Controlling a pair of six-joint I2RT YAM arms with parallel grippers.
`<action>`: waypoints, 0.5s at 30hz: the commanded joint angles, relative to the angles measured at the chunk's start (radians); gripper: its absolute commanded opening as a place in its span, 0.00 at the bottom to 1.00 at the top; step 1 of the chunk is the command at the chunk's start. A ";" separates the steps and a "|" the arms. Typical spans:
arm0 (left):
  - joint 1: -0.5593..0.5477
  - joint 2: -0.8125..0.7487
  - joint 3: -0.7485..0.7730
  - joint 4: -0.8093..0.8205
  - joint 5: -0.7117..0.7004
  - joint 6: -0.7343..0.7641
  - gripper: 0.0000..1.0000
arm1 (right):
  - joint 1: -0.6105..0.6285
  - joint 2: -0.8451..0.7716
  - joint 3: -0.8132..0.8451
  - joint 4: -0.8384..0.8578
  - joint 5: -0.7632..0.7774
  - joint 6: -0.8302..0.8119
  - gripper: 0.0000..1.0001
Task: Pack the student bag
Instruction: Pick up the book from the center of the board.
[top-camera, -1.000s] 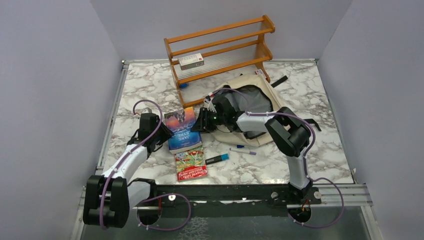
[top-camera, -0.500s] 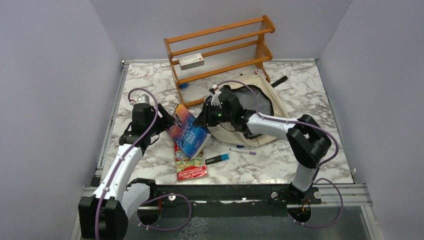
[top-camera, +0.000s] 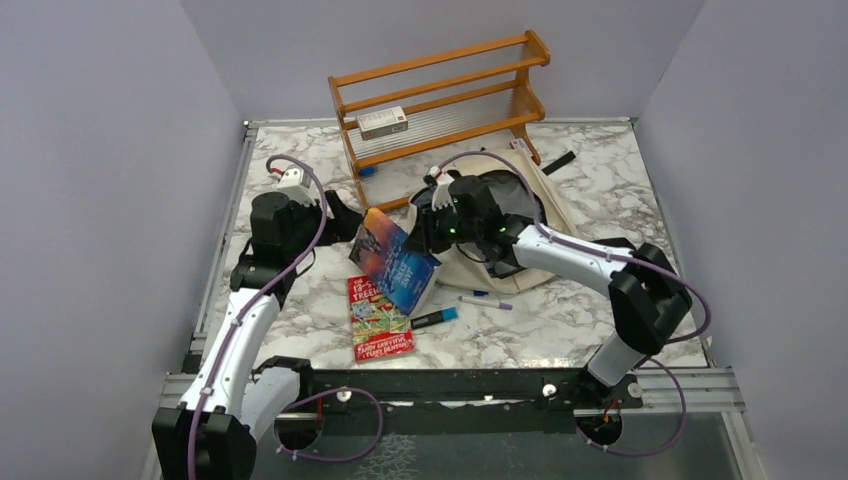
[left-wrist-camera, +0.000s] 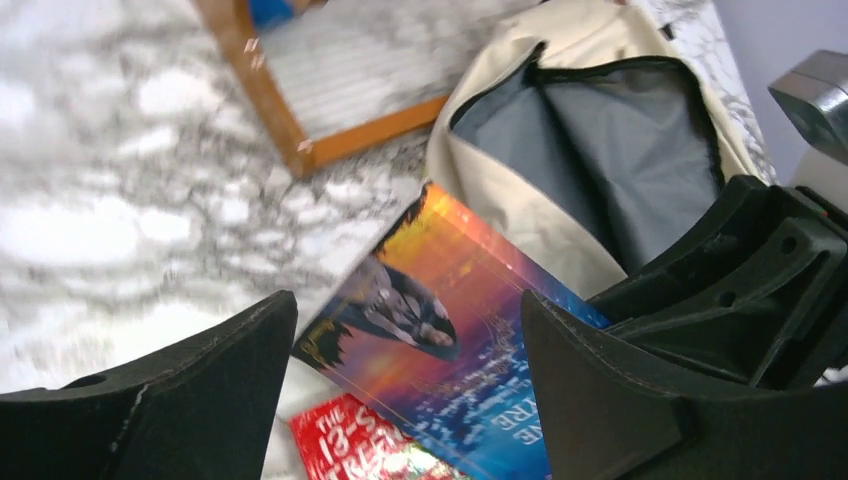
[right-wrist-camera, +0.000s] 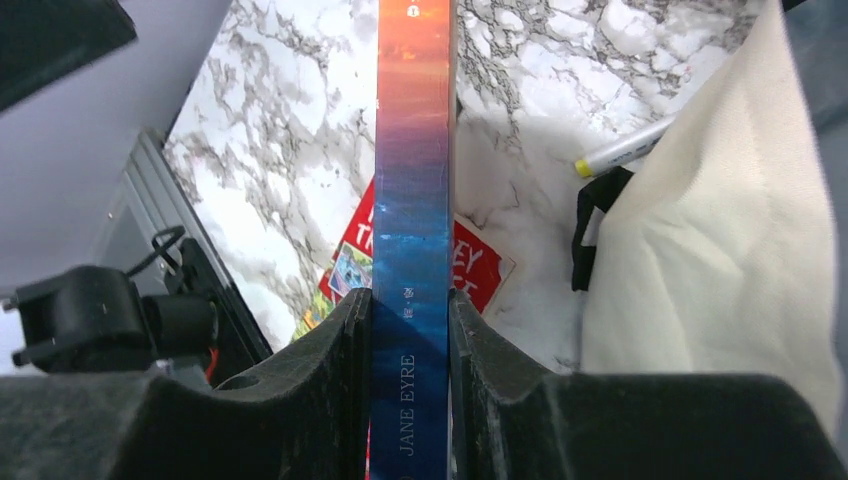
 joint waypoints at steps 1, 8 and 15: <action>-0.008 -0.003 0.038 0.119 0.214 0.241 0.83 | -0.043 -0.126 0.035 -0.017 -0.054 -0.166 0.01; -0.029 0.000 -0.055 0.293 0.576 0.349 0.77 | -0.075 -0.193 0.012 -0.149 -0.146 -0.363 0.01; -0.052 -0.067 -0.096 0.268 0.510 0.454 0.74 | -0.075 -0.148 0.056 -0.293 -0.144 -0.486 0.01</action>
